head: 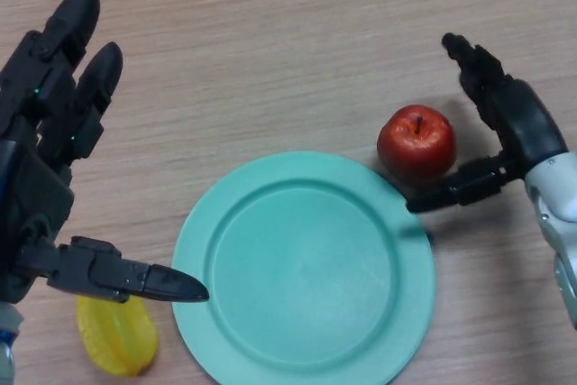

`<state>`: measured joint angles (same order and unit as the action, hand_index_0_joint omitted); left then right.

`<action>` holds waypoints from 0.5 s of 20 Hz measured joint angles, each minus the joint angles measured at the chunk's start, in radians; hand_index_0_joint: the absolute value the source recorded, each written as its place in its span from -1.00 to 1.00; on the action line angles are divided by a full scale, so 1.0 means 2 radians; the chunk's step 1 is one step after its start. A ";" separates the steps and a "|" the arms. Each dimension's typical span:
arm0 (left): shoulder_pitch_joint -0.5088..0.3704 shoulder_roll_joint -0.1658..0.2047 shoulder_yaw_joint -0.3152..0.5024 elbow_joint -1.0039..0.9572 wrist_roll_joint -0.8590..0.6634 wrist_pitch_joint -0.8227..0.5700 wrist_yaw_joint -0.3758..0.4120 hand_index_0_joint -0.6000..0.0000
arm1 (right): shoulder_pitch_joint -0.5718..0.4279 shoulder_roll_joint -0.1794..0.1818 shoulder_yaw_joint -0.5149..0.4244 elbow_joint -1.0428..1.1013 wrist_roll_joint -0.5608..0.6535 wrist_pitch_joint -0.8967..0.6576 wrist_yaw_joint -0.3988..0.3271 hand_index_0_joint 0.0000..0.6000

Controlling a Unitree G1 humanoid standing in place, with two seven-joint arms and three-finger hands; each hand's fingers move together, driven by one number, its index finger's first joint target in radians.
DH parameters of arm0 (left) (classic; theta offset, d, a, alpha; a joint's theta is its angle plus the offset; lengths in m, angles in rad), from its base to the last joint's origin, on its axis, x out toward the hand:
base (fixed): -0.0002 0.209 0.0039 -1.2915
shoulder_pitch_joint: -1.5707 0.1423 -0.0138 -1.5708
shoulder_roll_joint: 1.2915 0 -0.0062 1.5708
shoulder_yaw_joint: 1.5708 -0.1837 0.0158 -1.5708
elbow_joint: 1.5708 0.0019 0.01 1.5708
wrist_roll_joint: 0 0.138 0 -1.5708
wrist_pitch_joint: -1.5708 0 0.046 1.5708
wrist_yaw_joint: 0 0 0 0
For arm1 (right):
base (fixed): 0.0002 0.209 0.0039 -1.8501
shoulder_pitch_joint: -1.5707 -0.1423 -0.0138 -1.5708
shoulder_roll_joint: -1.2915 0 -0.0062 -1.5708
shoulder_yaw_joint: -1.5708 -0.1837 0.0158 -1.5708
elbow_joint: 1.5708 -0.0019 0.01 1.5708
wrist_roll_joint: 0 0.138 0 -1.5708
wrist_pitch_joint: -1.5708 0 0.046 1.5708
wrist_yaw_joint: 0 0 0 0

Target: Pick up the red apple and place it on the plate

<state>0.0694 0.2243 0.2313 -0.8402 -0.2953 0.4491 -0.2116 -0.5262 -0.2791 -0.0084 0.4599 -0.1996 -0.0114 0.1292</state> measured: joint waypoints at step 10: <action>0.019 -0.004 0.004 0.010 0.003 -0.004 0.000 1.00 | -0.003 0.003 -0.003 -0.038 0.065 0.062 -0.057 1.00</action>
<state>0.1077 0.2170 0.2388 -0.8192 -0.2887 0.4412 -0.2108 -0.5320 -0.2722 -0.0137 0.3839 -0.0703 0.1135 0.0158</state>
